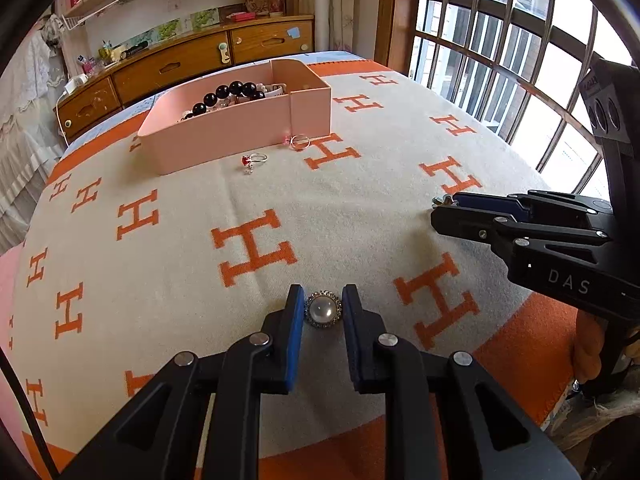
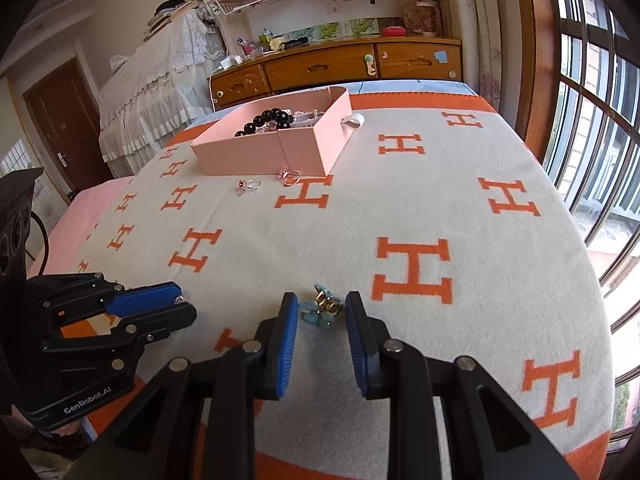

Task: Organize jewelry
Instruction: 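Grasp the pearl brooch with the left tool while the right tool grasps the flower brooch, then carry the pearl brooch into the pink box with the left tool while the right tool drops its brooch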

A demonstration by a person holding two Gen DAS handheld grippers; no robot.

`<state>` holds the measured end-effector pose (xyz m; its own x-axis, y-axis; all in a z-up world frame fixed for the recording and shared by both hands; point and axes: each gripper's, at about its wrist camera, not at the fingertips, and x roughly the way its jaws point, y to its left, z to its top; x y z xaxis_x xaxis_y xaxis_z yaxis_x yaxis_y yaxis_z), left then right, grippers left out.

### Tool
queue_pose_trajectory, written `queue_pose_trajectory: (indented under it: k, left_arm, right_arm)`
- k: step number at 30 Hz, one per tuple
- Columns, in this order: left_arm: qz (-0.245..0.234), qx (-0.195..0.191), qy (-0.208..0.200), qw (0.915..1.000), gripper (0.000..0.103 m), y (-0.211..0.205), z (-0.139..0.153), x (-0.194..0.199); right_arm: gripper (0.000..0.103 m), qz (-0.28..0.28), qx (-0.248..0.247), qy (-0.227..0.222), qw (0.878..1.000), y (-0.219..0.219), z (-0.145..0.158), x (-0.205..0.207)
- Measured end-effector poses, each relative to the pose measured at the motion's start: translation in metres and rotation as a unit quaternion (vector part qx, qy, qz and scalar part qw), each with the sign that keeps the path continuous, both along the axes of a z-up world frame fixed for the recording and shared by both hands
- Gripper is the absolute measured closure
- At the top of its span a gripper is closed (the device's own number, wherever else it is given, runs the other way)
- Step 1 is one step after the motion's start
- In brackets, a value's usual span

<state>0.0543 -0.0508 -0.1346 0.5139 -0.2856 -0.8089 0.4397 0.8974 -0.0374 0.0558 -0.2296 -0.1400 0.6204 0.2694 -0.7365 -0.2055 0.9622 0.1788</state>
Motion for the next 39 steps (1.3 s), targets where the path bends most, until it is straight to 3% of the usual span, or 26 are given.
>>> queue_pose_trajectory:
  k: [7, 12, 23, 30, 34, 39]
  left_arm:
    - [0.025, -0.004, 0.014, 0.9996, 0.086, 0.007, 0.007, 0.004]
    - [0.057, 0.01, 0.009, 0.9983, 0.086, 0.017, 0.039, 0.018]
    - [0.109, 0.017, -0.069, 0.9915, 0.086, 0.045, 0.178, 0.084]
    - [0.127, 0.032, -0.09, 0.9874, 0.086, 0.042, 0.233, 0.133]
    - [0.126, 0.032, -0.092, 0.9872, 0.086, 0.034, 0.241, 0.159]
    - [0.11, 0.044, -0.046, 0.9919, 0.086, 0.017, 0.198, 0.191]
  right_arm:
    - [0.079, 0.003, -0.019, 0.005, 1.0, 0.003, 0.001, 0.001]
    - [0.079, 0.04, -0.019, 0.028, 0.999, 0.013, 0.017, 0.009]
    - [0.079, 0.066, -0.016, -0.057, 0.996, 0.028, 0.15, 0.062]
    - [0.079, 0.054, 0.009, -0.067, 0.996, 0.026, 0.212, 0.111]
    - [0.079, 0.057, 0.007, -0.037, 0.998, 0.033, 0.213, 0.14]
    - [0.079, 0.061, -0.002, 0.036, 0.998, 0.038, 0.169, 0.173]
